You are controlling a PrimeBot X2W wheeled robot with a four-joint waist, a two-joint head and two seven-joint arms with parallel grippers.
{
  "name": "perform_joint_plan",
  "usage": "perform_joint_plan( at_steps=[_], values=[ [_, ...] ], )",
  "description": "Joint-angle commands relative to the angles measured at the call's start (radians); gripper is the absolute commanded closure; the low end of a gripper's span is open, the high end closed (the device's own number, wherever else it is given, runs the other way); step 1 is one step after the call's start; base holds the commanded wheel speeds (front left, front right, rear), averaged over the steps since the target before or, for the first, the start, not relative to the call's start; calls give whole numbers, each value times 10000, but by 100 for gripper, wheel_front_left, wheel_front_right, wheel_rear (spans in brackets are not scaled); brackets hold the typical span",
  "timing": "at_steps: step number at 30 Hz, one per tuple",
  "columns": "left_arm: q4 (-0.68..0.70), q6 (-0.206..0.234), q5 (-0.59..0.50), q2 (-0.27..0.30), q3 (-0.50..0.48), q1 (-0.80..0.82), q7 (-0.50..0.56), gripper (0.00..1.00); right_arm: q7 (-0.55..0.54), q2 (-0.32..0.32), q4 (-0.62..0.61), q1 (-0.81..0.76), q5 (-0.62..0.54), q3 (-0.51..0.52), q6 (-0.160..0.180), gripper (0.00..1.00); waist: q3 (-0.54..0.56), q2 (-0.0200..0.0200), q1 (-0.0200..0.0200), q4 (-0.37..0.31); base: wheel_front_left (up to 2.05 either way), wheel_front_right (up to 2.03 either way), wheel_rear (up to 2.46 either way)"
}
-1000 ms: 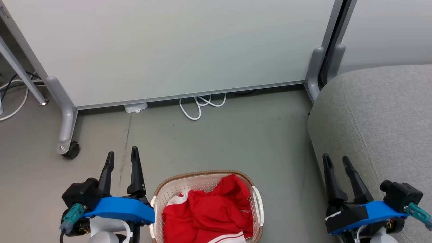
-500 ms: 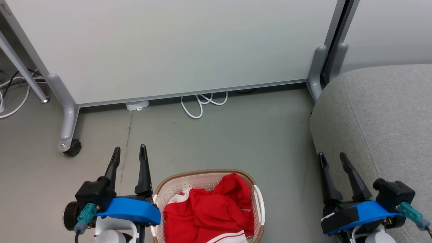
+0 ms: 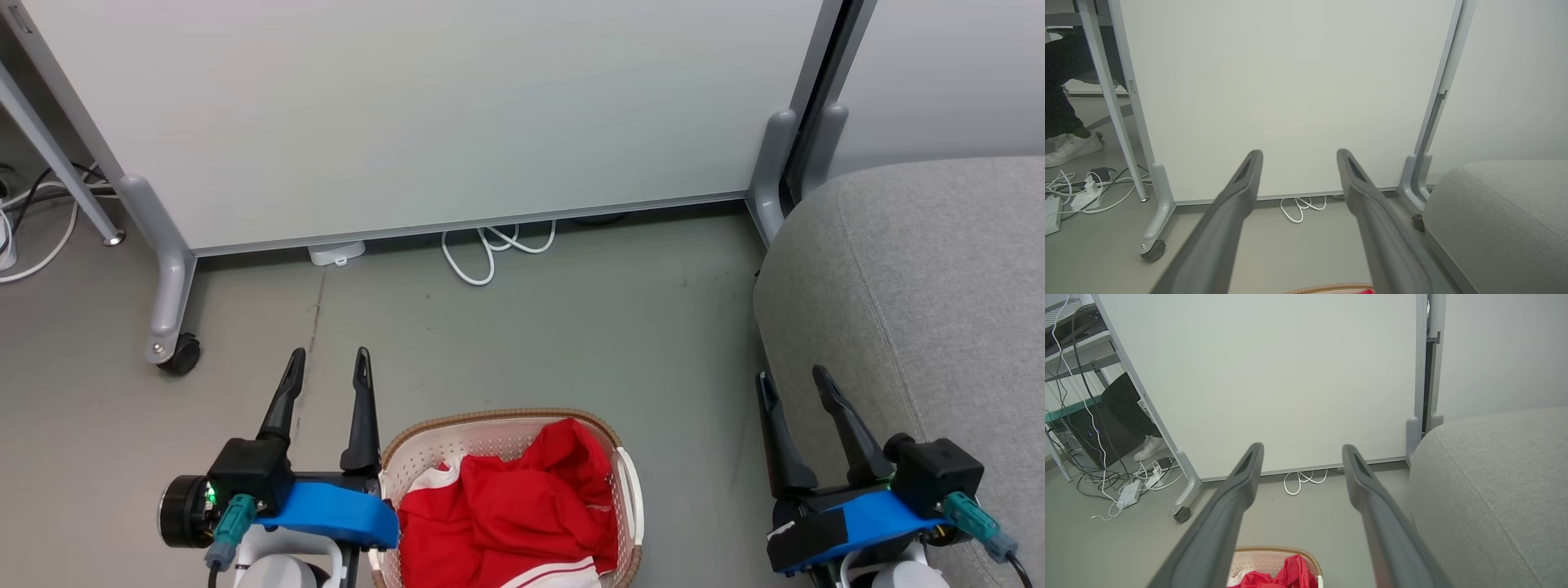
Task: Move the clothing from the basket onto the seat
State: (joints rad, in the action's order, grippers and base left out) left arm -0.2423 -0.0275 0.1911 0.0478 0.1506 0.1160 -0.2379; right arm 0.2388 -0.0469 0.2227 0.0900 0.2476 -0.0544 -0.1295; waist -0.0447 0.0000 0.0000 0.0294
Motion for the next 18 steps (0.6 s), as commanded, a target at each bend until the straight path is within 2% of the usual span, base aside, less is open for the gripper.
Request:
perform_joint_plan(
  at_steps=[1, 13, 18],
  values=[
    [-19, -62, -207, 37, 76, 173, -101, 0, 93, -55, -25, 157, -231, -27, -19, 0, -6, 0, 0, 14, 0, 0, 0],
    [-177, -161, -823, 37, 212, 160, -296, 0, 282, -57, 26, 95, -925, -130, -14, 0, 20, 0, 0, 93, 0, 0, 0],
    [-177, -177, -730, 37, 211, 161, -290, 0, 282, -57, 71, 72, -896, -136, -14, 0, 44, 0, 0, 102, 0, 0, 0]
  ],
)
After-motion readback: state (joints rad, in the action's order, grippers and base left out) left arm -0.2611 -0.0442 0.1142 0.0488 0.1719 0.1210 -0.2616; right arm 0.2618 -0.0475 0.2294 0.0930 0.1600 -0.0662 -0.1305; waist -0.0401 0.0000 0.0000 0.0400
